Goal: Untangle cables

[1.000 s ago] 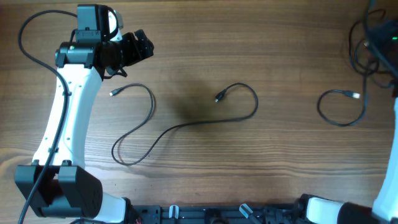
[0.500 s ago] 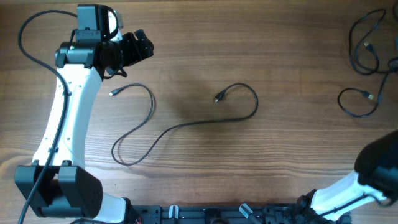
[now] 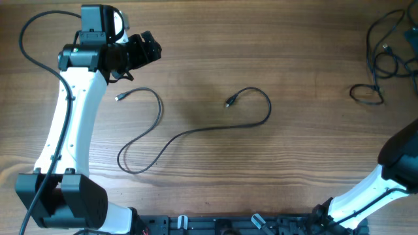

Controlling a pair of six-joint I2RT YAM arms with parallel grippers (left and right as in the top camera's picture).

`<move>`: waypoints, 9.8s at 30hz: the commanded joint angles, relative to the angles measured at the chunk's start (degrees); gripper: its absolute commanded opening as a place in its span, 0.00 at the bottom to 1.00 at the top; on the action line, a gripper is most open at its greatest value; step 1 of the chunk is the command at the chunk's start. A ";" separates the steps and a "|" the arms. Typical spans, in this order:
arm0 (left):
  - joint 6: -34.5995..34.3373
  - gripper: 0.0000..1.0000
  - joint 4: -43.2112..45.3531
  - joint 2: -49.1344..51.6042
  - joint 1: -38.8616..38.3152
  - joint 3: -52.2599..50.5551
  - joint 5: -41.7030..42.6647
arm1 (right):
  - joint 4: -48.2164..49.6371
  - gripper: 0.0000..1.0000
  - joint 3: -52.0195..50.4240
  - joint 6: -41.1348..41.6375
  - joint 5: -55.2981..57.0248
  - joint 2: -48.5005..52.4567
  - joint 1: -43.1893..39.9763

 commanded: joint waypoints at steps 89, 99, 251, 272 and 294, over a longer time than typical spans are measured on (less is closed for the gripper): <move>-5.99 0.04 10.88 -3.34 -20.68 -21.09 -12.11 | -25.27 1.00 -4.11 -18.62 -23.02 -6.86 34.75; -14.80 0.04 37.70 -2.51 -21.90 -15.37 2.10 | -25.29 0.97 -3.96 -22.34 -37.88 -6.86 34.62; -14.29 0.68 29.44 -2.36 0.17 -15.37 28.17 | -38.82 1.00 34.10 -8.57 -13.42 17.86 -8.90; -14.27 0.68 27.52 -2.36 0.17 -15.39 27.93 | -54.55 1.00 34.10 16.87 -27.87 18.01 -9.92; -14.29 0.69 27.54 -2.36 0.17 -15.39 26.45 | -43.08 0.99 34.99 -1.77 -46.73 17.88 -16.57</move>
